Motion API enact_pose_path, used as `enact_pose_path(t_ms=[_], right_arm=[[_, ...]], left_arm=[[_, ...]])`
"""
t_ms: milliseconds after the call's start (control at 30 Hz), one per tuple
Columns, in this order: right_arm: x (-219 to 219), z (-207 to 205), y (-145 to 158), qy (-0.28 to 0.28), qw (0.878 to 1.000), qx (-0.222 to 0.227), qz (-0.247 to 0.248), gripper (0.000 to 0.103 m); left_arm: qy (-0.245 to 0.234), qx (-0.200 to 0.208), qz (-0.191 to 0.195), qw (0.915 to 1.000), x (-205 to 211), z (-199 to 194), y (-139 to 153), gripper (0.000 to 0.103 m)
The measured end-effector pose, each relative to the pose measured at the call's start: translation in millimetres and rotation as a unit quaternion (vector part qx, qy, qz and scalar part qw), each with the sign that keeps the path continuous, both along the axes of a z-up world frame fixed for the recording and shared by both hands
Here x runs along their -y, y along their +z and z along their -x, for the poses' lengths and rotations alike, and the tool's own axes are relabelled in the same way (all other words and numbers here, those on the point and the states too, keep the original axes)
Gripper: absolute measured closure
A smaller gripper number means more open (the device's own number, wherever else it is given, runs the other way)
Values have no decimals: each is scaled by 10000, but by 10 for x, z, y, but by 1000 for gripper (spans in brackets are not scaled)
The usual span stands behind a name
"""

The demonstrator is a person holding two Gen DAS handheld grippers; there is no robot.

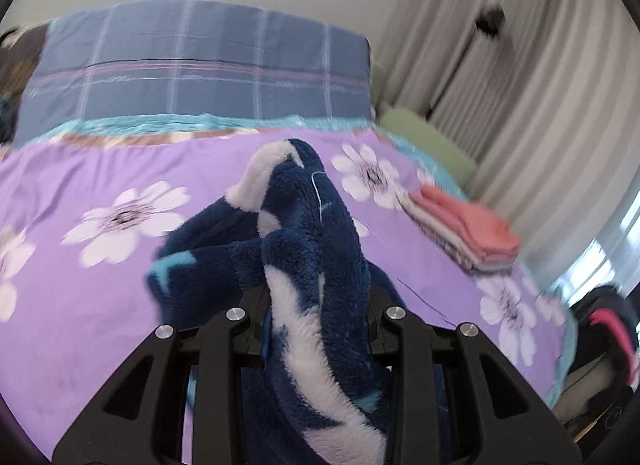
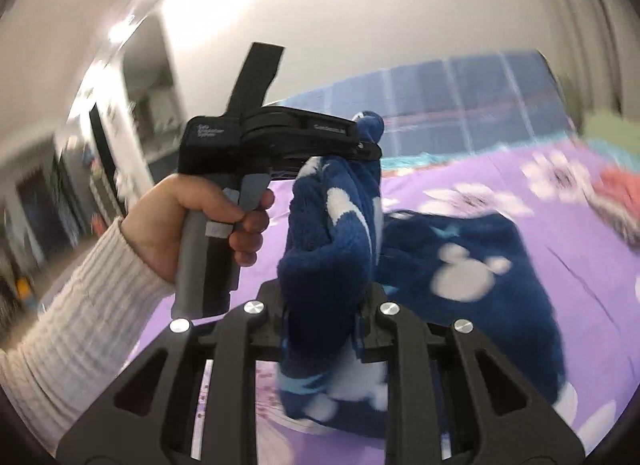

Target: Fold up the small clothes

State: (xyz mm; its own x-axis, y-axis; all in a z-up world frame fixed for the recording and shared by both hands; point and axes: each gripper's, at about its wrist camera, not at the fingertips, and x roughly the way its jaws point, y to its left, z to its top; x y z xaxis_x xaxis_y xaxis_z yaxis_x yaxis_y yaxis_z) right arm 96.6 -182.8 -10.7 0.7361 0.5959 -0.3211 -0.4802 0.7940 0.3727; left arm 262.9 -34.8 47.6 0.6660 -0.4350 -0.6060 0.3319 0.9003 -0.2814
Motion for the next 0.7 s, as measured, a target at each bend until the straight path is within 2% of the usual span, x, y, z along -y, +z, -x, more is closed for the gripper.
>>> enact_pose_path(t_ms=[100, 233, 333, 400, 500, 600, 700], right_arm=[[507, -219, -265, -136, 9962, -598, -612, 81], [973, -410, -830, -211, 9791, -1582, -1264, 81], [1162, -420, -1120, -160, 9684, -1896, -1611, 81], [1215, -422, -1176, -108, 9656, -1901, -1771, 81], [1227, -387, -1200, -7, 9679, -1745, -1811, 81], [1206, -321, -1171, 42, 9721, -1568, -1745, 81], [1216, -314, -1165, 61, 9711, -1550, -1814, 81]], left_arm=[[-209, -147, -541, 9982, 586, -160, -213, 70], [-270, -725, -1155, 9903, 1178, -410, -766, 58], [-383, -668, -1505, 9856, 1418, -435, -952, 50], [-498, -581, -1556, 9849, 1494, -401, -933, 45], [-564, -545, -1491, 9857, 1524, -387, -859, 44], [-573, -455, -1142, 9908, 1394, -298, -665, 43], [-567, -37, -1140, 9919, 1256, -116, -382, 41]])
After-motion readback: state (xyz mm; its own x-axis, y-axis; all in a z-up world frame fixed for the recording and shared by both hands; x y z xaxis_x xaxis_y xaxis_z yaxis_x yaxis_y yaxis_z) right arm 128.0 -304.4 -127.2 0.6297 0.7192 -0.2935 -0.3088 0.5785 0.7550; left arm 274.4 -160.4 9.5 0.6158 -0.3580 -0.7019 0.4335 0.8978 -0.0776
